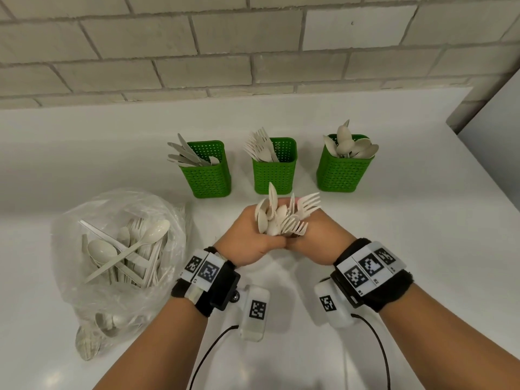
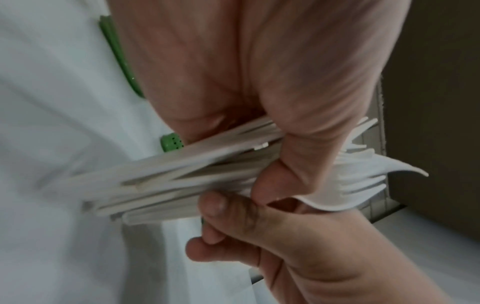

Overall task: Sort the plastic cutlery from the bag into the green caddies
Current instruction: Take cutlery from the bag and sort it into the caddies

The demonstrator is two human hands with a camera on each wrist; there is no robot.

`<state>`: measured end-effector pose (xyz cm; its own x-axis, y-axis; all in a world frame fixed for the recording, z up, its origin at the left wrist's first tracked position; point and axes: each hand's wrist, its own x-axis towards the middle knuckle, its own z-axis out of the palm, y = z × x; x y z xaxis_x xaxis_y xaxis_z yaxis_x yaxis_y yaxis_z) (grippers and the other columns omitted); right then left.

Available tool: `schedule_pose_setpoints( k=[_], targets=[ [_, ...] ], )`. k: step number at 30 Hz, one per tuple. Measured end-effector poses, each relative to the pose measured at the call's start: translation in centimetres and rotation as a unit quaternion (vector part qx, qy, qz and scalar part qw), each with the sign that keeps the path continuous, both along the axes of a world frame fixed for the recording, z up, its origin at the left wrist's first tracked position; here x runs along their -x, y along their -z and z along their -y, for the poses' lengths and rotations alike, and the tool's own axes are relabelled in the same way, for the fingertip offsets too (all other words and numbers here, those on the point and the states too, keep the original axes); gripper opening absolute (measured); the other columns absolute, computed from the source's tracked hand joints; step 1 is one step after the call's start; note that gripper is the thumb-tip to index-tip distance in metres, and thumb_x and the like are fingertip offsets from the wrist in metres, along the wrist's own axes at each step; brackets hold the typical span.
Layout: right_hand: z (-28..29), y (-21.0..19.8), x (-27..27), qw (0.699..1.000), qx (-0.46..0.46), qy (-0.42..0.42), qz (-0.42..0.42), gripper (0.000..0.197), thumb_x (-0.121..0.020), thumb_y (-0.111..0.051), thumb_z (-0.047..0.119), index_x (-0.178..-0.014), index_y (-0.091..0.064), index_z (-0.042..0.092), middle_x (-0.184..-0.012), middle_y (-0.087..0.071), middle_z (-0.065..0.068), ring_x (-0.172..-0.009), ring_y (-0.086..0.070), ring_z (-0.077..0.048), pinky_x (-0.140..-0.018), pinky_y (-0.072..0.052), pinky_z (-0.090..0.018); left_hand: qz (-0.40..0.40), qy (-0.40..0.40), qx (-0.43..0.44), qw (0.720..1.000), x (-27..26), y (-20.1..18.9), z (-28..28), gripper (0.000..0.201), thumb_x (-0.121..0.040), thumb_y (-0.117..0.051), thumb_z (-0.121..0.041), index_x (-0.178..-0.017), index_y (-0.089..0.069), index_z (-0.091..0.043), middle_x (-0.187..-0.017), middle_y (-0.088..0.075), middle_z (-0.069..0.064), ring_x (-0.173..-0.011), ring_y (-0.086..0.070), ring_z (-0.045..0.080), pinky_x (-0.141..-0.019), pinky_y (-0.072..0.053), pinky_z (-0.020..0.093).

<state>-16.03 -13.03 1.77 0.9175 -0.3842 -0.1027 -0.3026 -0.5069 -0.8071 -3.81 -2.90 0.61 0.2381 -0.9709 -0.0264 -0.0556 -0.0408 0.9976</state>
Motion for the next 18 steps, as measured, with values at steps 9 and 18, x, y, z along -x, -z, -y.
schedule_pose_setpoints(
  k=[9, 18],
  targets=[
    [-0.2, -0.2, -0.1, 0.989, 0.133, -0.026, -0.06, 0.037, -0.081, -0.049, 0.015, -0.113, -0.067, 0.007, -0.113, -0.066, -0.009, -0.104, -0.06, -0.024, -0.086, -0.041, -0.022, 0.099, -0.026, -0.003, 0.995, 0.4, 1.4, -0.5, 0.062, -0.069, -0.069, 0.016, -0.098, -0.06, -0.039, -0.09, -0.068, -0.025, -0.088, -0.062, -0.005, -0.082, -0.049, 0.019],
    [0.0, -1.5, 0.4, 0.995, 0.046, 0.055, -0.063, 0.017, -0.076, -0.061, 0.007, -0.077, -0.055, 0.023, -0.072, -0.056, 0.009, -0.069, -0.052, -0.009, -0.061, -0.041, -0.023, 0.04, -0.127, -0.007, 0.991, 0.9, 1.8, -0.3, 0.033, -0.073, -0.082, -0.003, -0.097, -0.07, -0.023, -0.089, -0.072, -0.011, -0.084, -0.066, -0.003, -0.075, -0.051, 0.018]
  ],
)
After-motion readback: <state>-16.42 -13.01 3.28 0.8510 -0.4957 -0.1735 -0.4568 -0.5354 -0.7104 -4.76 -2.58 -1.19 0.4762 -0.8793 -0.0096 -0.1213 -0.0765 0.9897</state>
